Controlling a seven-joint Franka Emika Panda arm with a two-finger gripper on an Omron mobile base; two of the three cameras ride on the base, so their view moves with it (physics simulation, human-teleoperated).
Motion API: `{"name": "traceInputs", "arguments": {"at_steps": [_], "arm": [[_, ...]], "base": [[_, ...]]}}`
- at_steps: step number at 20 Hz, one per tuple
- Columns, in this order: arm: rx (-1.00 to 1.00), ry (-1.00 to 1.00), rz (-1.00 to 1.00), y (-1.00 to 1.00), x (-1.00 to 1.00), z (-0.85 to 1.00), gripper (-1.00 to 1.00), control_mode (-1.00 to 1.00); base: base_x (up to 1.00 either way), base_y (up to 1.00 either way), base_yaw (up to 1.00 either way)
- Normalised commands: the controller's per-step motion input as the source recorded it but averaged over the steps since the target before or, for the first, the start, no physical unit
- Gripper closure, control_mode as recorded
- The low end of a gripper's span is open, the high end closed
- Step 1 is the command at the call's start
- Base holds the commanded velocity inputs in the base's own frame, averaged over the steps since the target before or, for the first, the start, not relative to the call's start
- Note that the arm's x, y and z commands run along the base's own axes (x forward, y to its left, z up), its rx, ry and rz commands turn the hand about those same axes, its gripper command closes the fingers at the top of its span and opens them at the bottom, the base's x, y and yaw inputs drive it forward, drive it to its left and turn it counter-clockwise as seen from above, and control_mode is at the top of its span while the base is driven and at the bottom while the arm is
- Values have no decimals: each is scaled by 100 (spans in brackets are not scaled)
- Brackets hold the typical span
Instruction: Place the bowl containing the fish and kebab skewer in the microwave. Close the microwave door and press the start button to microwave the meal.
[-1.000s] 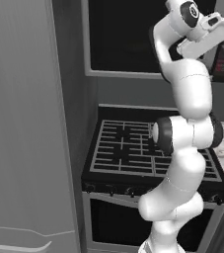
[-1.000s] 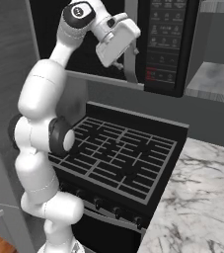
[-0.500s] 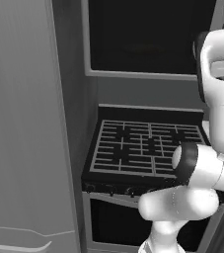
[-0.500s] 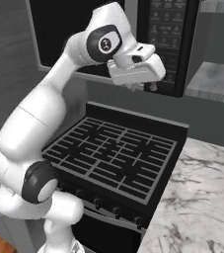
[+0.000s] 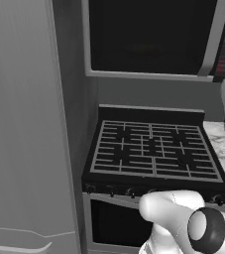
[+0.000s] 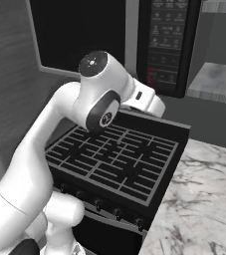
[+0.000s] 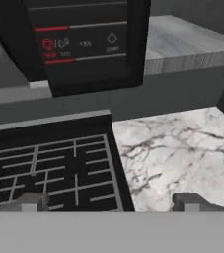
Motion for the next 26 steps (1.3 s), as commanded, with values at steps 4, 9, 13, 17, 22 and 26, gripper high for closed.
{"name": "traceInputs", "arguments": {"at_steps": [4,9,13,17,22,26], "arm": [[-3,-25,31,-9,-52,32,-100,-100],[-18,-15,39,-13,-64,15,-100,-100],[-25,-24,42,-7,-77,12,-100,-100],[-26,-27,33,37,-19,20,-100,-100],[-24,-23,17,54,4,6,100,-100],[-2,-15,2,6,10,2,100,-100]], "base": [[0,0,0],[0,0,0],[0,0,0],[0,0,0],[0,0,0],[0,0,0]]}}
